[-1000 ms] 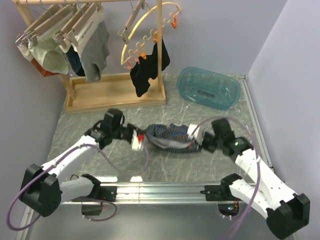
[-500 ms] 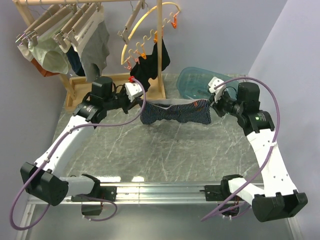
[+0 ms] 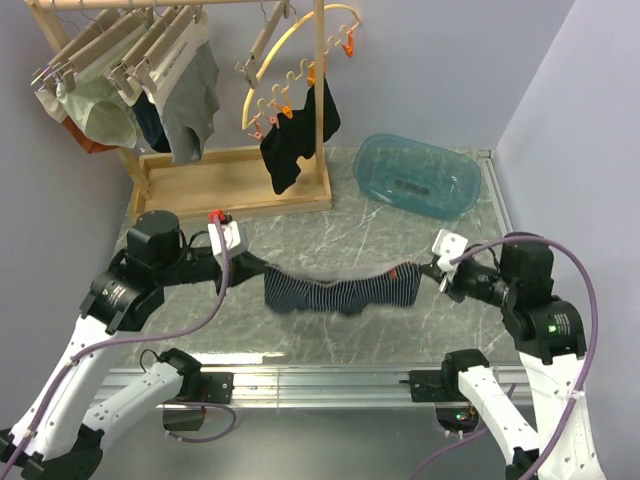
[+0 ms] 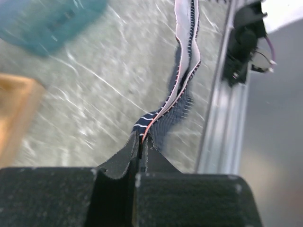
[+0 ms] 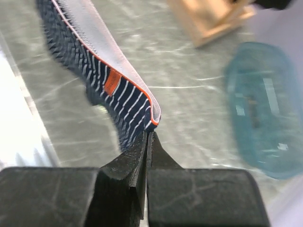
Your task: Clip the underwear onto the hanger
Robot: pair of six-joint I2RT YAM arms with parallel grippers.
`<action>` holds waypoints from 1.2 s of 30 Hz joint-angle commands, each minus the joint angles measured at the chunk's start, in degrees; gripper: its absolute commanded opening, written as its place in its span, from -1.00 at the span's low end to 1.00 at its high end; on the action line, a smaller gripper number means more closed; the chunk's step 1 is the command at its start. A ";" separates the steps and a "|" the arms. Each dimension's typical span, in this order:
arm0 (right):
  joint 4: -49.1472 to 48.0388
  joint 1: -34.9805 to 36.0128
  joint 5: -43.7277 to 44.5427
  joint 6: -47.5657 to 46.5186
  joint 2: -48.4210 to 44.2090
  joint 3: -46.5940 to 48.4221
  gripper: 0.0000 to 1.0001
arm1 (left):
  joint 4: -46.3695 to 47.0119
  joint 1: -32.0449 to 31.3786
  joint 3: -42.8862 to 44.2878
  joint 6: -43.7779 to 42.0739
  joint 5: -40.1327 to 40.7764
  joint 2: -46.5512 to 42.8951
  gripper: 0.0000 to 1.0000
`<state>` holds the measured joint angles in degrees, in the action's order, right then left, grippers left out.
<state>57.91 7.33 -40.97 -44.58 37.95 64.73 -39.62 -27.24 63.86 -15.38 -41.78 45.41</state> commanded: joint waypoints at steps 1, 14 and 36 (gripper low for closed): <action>3.54 0.58 -3.59 0.54 2.11 -3.90 -1.00 | -5.55 -0.27 -2.33 3.07 -2.70 0.91 -0.99; -23.27 1.63 8.79 13.63 37.08 -10.07 -1.00 | 2.08 3.68 -0.67 15.02 14.16 38.68 -0.99; -8.46 4.08 18.47 10.31 48.71 0.84 0.12 | -4.67 -0.42 3.22 -5.70 19.81 43.02 0.38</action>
<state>39.70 9.34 -22.06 -28.91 89.93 63.55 -38.61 -22.22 68.49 -10.70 -19.55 93.08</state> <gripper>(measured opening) 0.571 0.691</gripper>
